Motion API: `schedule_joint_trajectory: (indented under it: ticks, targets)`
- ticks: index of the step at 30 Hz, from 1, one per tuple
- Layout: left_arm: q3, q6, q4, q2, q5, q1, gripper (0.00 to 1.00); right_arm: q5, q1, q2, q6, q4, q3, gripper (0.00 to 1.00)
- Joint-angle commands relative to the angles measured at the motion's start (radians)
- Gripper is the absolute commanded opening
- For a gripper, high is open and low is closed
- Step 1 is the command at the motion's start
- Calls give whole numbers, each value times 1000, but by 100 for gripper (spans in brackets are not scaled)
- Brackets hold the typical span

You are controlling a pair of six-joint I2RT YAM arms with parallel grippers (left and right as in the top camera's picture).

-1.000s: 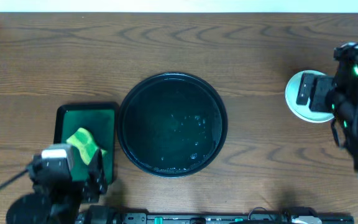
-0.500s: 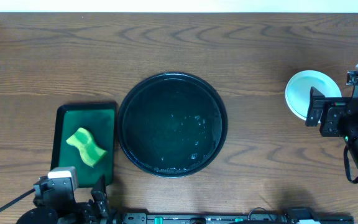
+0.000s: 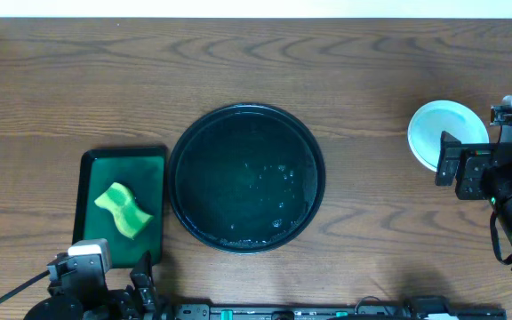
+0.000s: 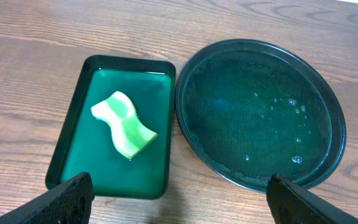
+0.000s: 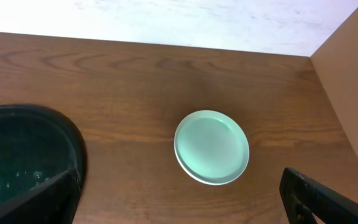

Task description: Clean dirty plates on tray and stack at the side

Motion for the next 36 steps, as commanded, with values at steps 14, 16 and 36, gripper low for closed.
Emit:
schedule_joint_trajectory:
  ticks: [14,16,36]
  targets:
    - [2,-9,-3,-3,5,-3,89,2,8,-2,-19,-2,1,99]
    - [2,-9,-3,-3,5,-3,89,2,8,-2,-18,-2,1,99]
    - [2,-9,-3,-3,5,-3,89,-79,8,-91,16,-38,-13,99]
